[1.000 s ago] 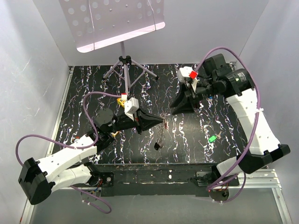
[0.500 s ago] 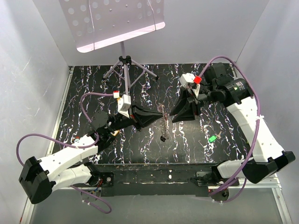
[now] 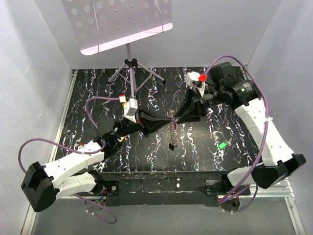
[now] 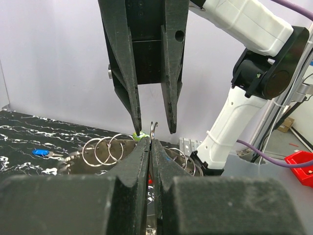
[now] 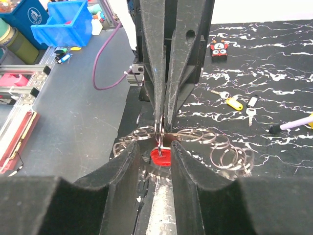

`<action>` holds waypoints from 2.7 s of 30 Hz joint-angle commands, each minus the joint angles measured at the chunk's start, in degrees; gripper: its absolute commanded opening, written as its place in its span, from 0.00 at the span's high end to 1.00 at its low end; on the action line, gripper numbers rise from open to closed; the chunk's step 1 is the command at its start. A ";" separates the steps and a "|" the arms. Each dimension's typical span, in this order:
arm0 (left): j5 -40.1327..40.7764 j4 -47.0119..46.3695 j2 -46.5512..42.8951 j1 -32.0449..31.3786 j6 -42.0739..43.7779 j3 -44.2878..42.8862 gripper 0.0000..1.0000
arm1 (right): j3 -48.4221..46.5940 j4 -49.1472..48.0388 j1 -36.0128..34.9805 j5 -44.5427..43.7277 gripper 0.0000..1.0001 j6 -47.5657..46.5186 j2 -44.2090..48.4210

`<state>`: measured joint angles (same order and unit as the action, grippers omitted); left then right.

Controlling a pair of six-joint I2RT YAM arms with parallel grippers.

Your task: Put the keys on the keyring

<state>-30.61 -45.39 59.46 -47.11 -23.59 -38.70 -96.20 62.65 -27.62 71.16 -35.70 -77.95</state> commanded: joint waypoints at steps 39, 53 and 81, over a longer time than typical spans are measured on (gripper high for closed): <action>2.93 35.56 -12.44 -0.09 15.83 -7.16 0.02 | -3.37 7.72 -3.85 -12.42 0.99 -5.32 0.00; -9.90 63.41 5.57 -0.09 33.70 -29.59 0.26 | -9.00 20.14 -6.92 -20.62 0.99 -14.84 -3.43; -8.32 50.75 6.37 -0.87 29.05 -25.37 0.64 | -9.79 20.40 -7.10 -18.60 0.99 -14.31 -5.28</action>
<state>-37.95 6.74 65.58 -47.48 6.04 -64.12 -103.11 77.10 -34.26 49.87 -49.84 -83.42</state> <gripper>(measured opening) 0.373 0.030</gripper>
